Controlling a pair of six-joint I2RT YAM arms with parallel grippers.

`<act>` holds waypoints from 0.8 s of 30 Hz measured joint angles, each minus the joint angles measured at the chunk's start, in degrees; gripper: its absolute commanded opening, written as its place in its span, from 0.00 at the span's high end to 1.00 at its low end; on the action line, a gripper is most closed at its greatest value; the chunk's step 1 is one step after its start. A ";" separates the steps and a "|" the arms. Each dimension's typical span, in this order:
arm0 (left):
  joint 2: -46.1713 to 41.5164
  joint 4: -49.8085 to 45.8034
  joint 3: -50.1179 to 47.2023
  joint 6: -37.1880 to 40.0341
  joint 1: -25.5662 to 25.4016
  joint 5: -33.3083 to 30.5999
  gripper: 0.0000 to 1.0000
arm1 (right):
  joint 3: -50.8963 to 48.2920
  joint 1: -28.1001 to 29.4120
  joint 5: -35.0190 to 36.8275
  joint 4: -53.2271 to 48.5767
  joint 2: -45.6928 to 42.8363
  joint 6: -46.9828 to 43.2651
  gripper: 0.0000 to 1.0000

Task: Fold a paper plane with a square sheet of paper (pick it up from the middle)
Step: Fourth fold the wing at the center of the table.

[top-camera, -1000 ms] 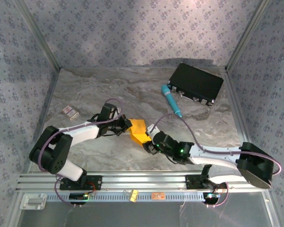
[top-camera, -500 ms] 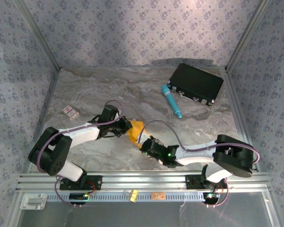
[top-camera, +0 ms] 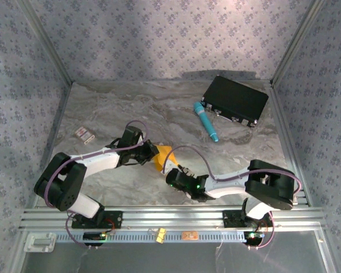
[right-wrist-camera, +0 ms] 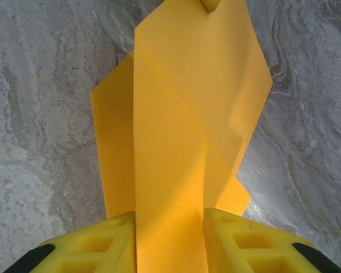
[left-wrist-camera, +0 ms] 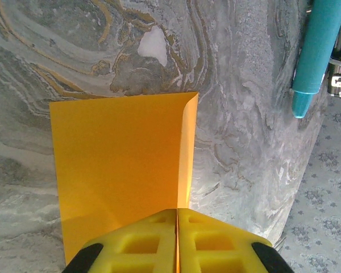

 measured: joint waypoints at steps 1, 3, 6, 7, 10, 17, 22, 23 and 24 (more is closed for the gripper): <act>0.17 0.02 0.22 0.00 0.00 0.00 0.90 | 0.00 0.00 0.00 0.07 0.00 0.02 0.69; 0.37 0.04 0.57 0.00 0.00 0.00 0.90 | 0.00 0.04 0.20 0.09 0.04 0.04 0.71; 0.46 0.02 0.66 0.00 0.00 0.00 0.90 | -0.04 0.13 0.24 0.07 0.15 0.37 0.74; 0.50 0.00 0.66 0.00 0.00 0.00 0.90 | -0.04 0.15 0.26 0.07 0.15 0.48 0.75; 0.50 0.00 0.66 0.00 0.00 0.00 0.90 | -0.04 0.33 0.42 -0.02 0.15 1.07 0.76; 0.57 0.02 0.66 0.00 0.00 0.00 0.90 | -0.28 0.74 0.44 -0.42 0.15 2.19 0.76; 0.61 0.02 0.66 0.00 0.00 0.00 0.90 | -0.37 0.74 0.46 -0.61 0.15 3.02 0.78; 0.61 0.00 0.66 0.00 0.00 0.00 0.90 | -0.42 0.74 0.44 -0.68 0.15 3.06 0.80; 0.61 0.02 0.66 0.00 0.00 0.00 0.90 | -0.48 0.74 0.44 -0.68 0.13 3.08 0.81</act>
